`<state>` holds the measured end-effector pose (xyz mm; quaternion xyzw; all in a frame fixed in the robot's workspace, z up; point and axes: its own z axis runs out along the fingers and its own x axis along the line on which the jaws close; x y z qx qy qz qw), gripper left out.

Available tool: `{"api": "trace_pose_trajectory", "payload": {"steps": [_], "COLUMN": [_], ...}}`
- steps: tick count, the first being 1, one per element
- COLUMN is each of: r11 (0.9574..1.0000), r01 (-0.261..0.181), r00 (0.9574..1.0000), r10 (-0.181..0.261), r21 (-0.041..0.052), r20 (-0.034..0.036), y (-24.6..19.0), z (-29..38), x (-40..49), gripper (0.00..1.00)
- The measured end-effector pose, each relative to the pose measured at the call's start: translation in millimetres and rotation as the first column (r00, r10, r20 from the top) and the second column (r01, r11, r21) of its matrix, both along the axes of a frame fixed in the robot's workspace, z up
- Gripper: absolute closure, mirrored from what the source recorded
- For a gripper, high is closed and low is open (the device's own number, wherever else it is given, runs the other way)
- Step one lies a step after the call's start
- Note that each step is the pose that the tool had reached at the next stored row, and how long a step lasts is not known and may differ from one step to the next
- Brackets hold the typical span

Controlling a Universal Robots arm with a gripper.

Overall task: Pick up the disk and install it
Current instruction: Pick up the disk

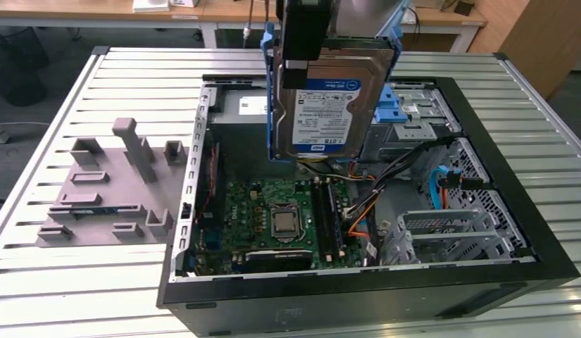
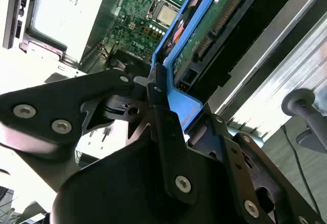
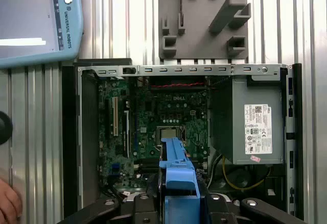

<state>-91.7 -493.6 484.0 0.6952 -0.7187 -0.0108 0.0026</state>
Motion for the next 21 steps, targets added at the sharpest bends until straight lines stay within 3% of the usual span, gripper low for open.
{"api": "trace_pose_trajectory", "payload": {"steps": [21], "r11": [1.0000], "r01": [0.000], "r00": [1.0000], "r10": [0.000], "r21": [0.0002], "r20": [0.0000], "y": [16.5], "z": [-0.3], "x": [0.0], "gripper": [0.64]}}
